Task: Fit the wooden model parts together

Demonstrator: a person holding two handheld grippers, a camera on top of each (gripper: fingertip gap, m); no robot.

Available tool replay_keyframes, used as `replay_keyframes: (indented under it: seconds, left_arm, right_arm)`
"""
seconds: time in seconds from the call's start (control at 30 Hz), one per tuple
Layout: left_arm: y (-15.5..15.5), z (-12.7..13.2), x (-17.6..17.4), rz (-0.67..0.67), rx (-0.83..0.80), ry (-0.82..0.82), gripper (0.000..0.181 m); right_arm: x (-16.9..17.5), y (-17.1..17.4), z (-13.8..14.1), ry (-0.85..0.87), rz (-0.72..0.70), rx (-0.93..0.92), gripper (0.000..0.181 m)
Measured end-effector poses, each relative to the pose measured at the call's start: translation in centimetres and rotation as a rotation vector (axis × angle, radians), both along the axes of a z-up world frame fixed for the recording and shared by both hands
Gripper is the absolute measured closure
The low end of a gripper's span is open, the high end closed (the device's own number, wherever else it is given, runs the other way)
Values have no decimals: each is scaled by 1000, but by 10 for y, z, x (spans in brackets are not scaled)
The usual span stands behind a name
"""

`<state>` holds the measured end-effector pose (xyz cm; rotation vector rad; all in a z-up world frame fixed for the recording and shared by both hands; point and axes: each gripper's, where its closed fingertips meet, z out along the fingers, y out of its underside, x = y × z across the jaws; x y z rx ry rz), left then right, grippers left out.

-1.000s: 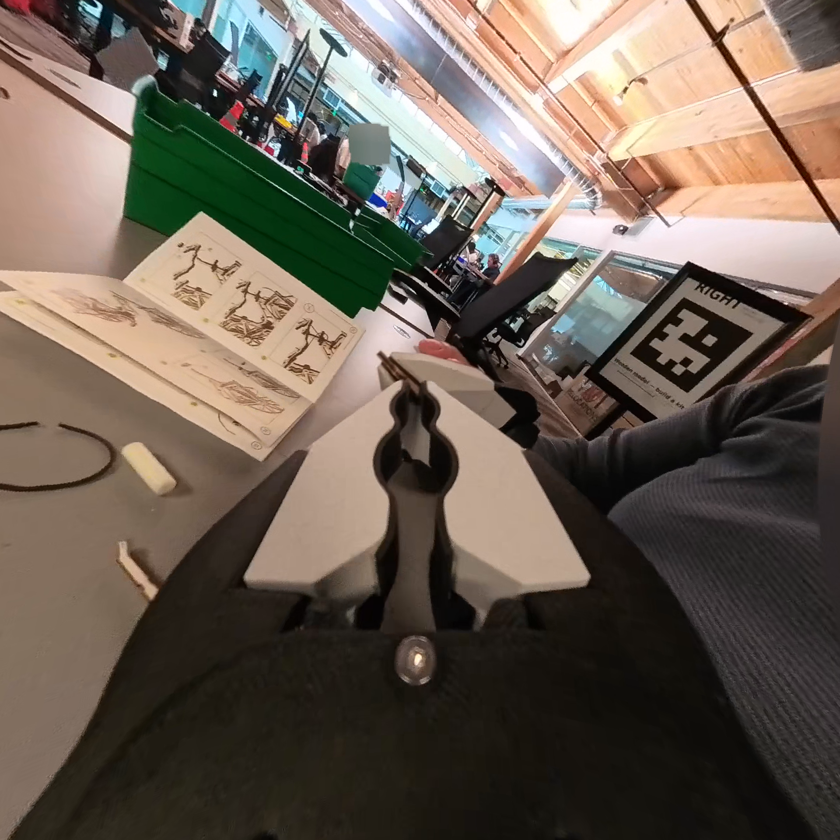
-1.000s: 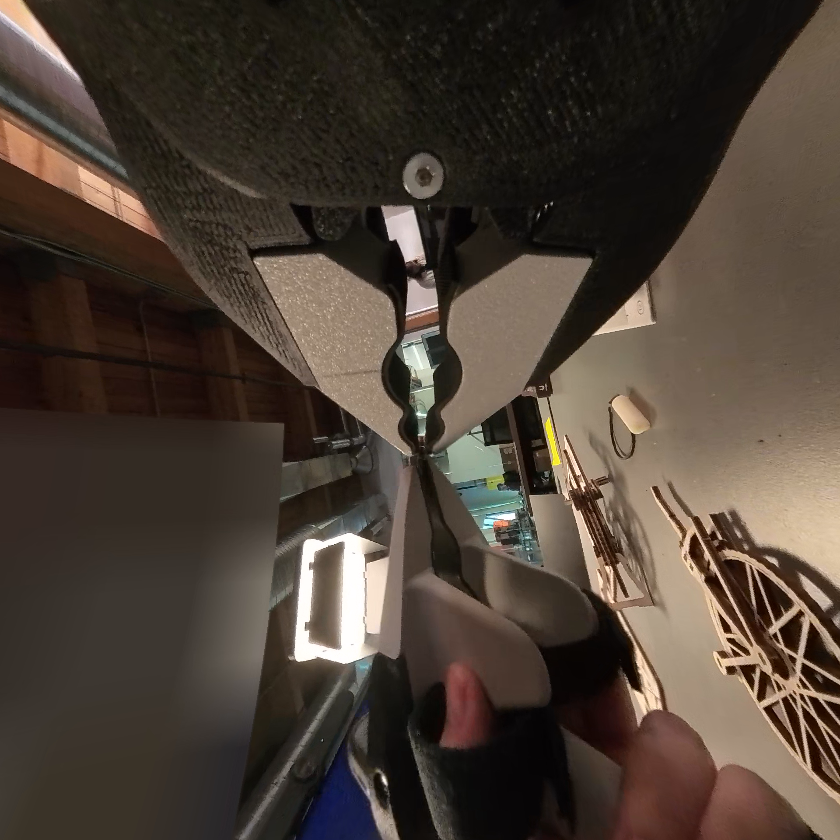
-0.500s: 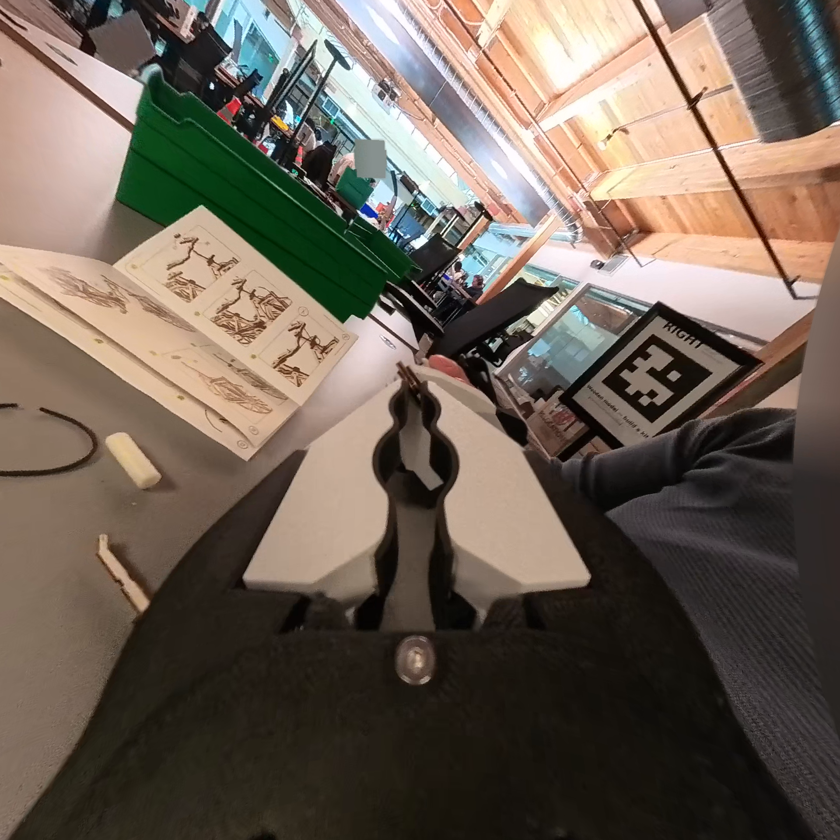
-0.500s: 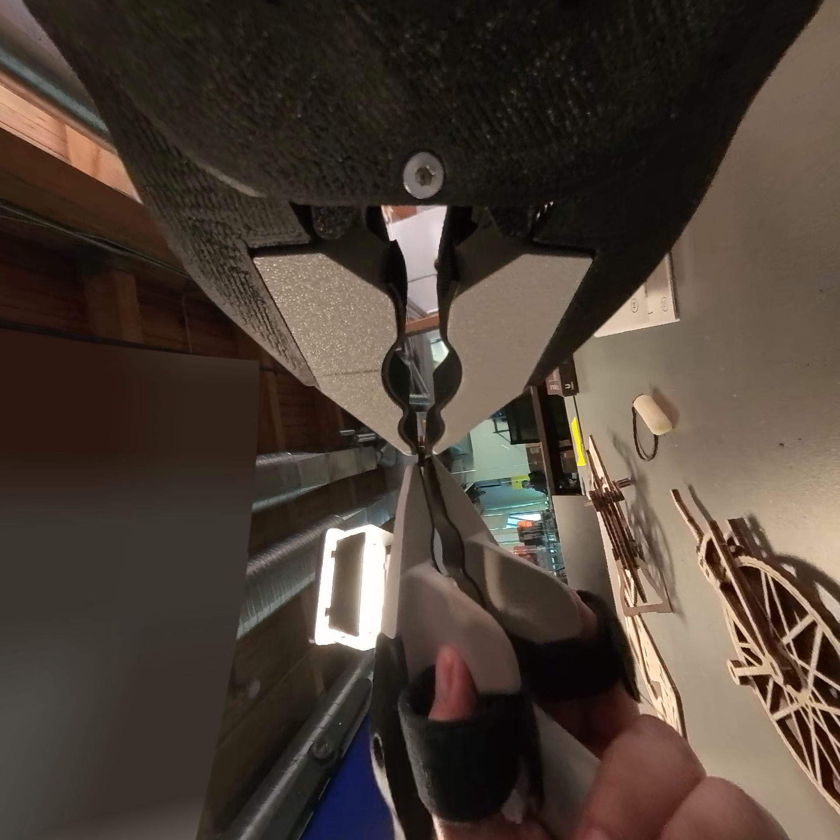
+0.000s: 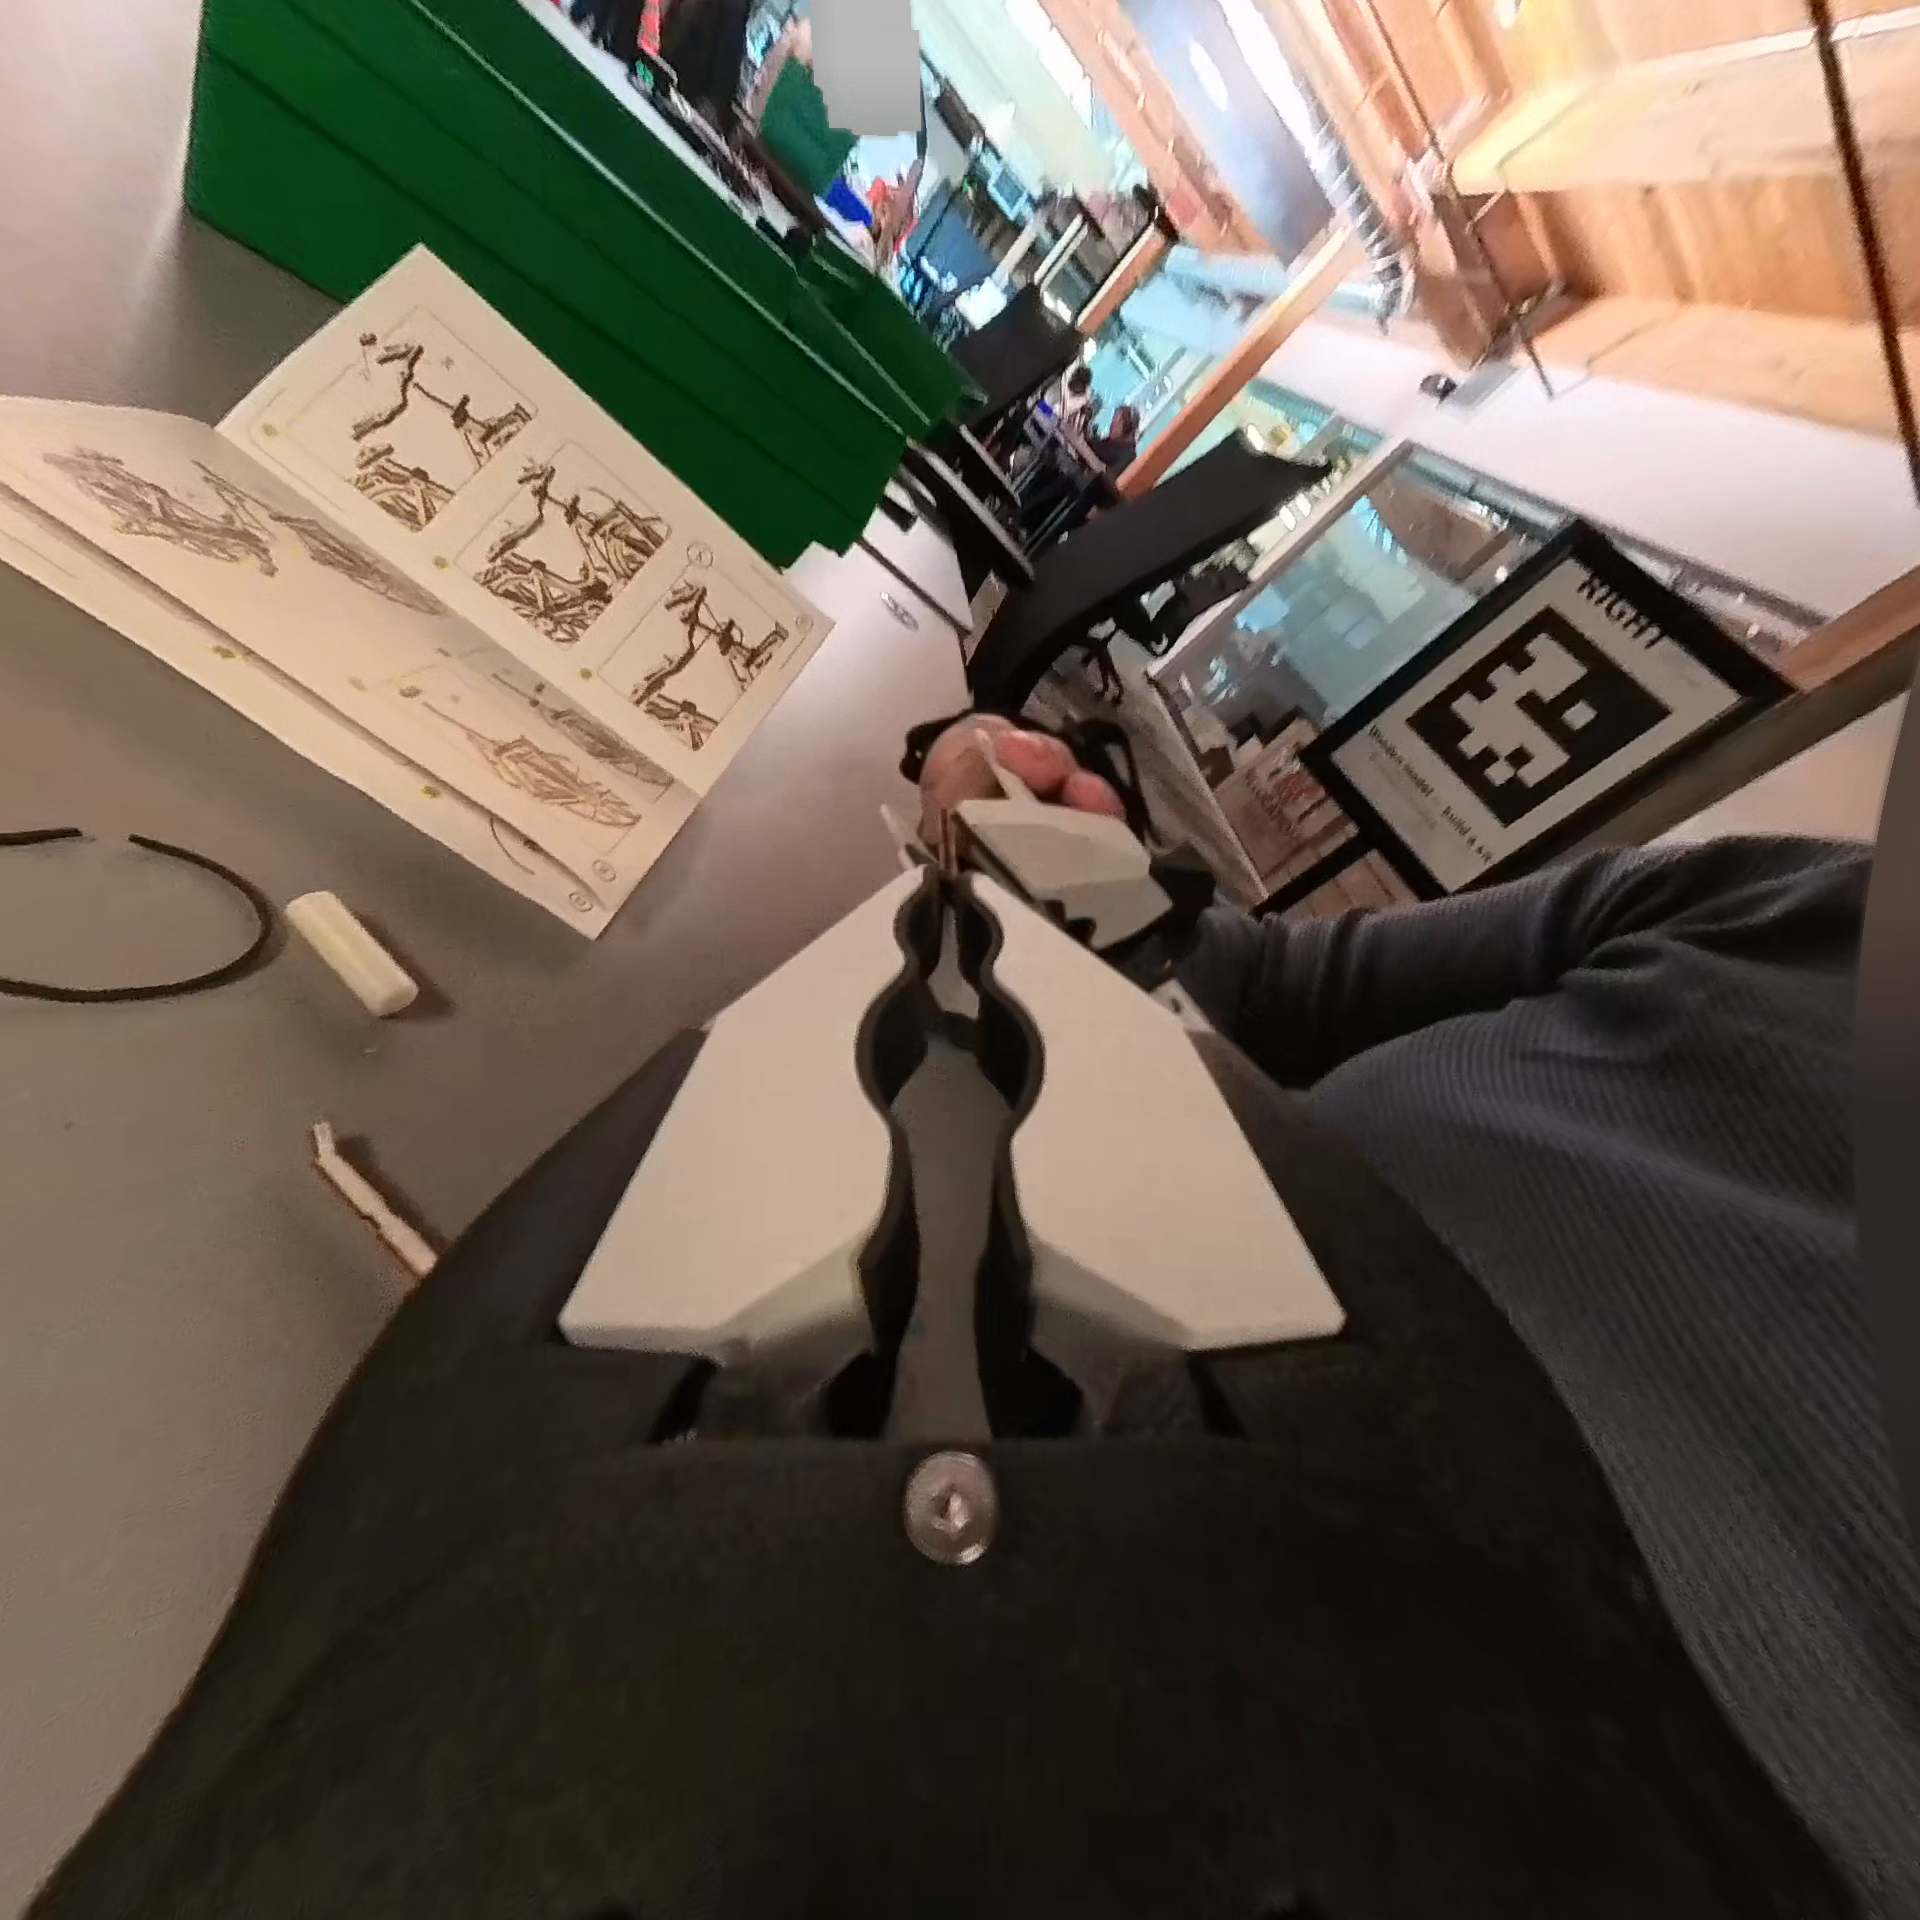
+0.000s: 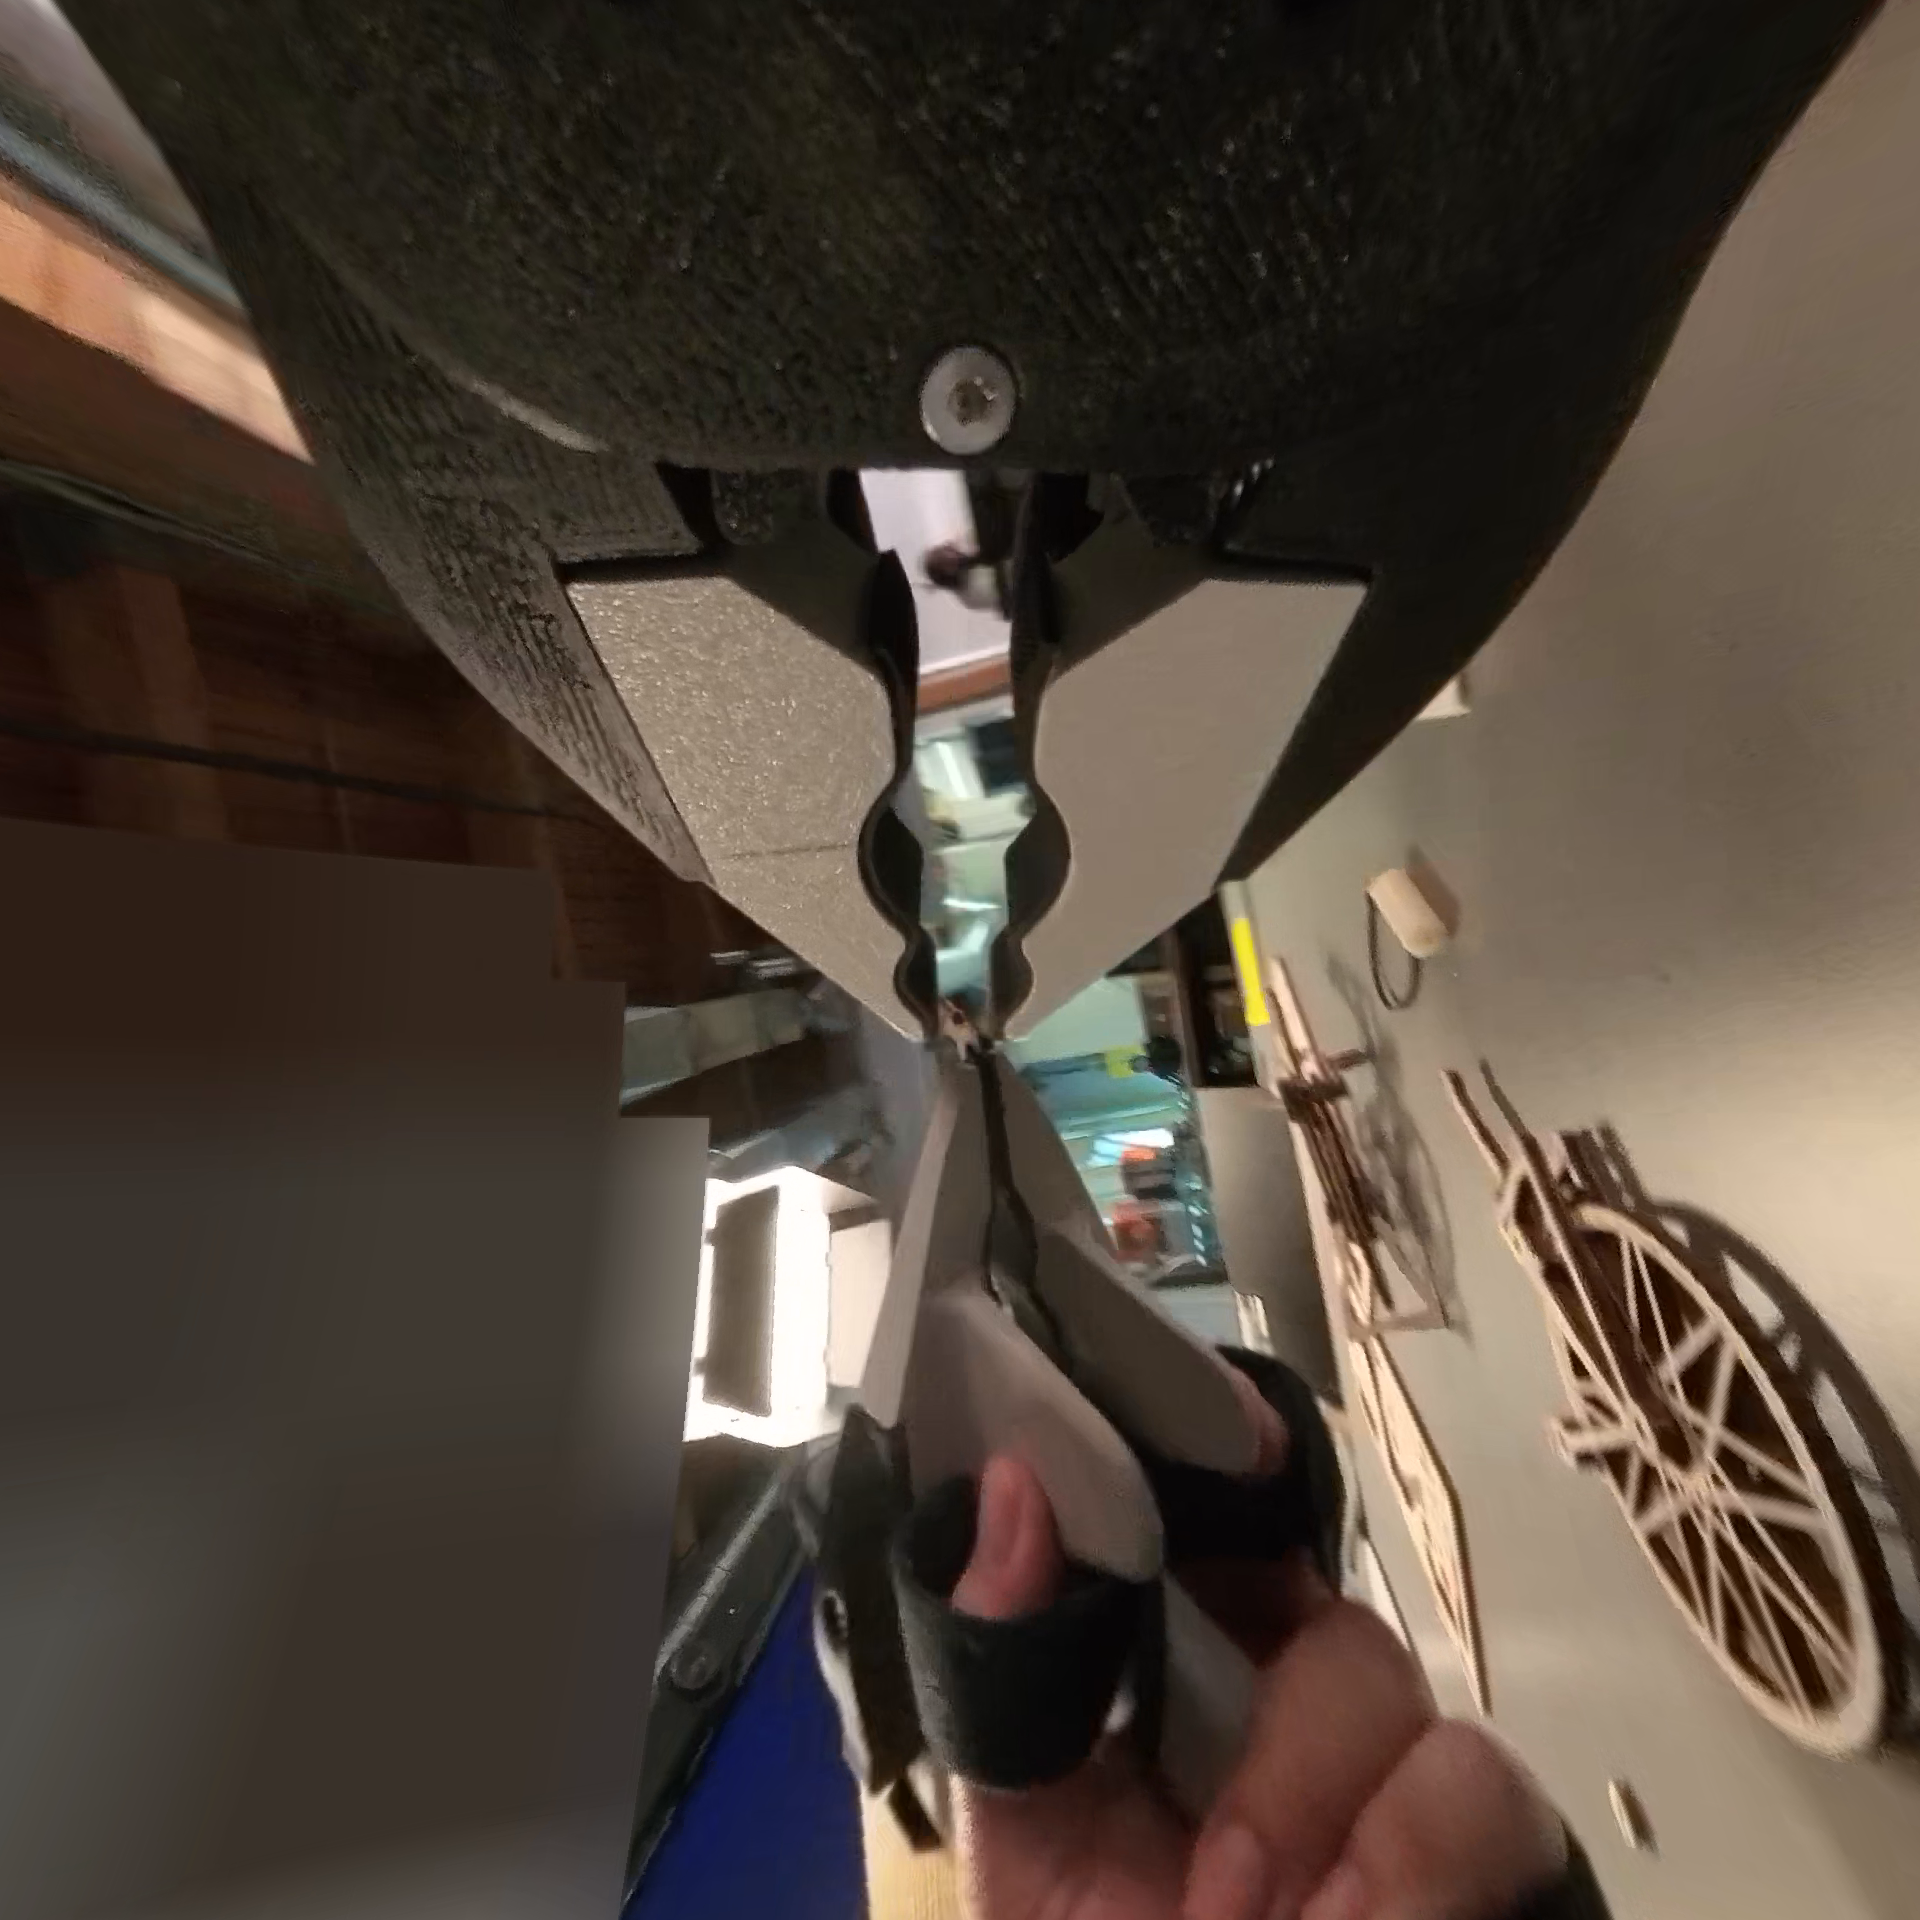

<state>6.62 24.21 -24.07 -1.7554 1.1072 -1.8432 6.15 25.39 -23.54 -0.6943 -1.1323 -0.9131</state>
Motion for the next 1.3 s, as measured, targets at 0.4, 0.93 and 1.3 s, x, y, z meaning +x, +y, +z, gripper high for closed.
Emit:
replay_keyframes:
  seconds: [0.4, 0.93, 1.3]
  left_arm:
    - [-35, -38, -29, -410, -81, 231, 180]
    - [-63, -24, -35, -609, -261, 144, 179]
    - [-68, -27, -36, -632, -292, 171, 180]
  right_arm:
    - [-13, -45, -10, 608, 833, -1142, 179]
    - [-30, -72, -28, 470, 902, -1432, 176]
    - [-32, -75, -32, 435, 904, -1435, 179]
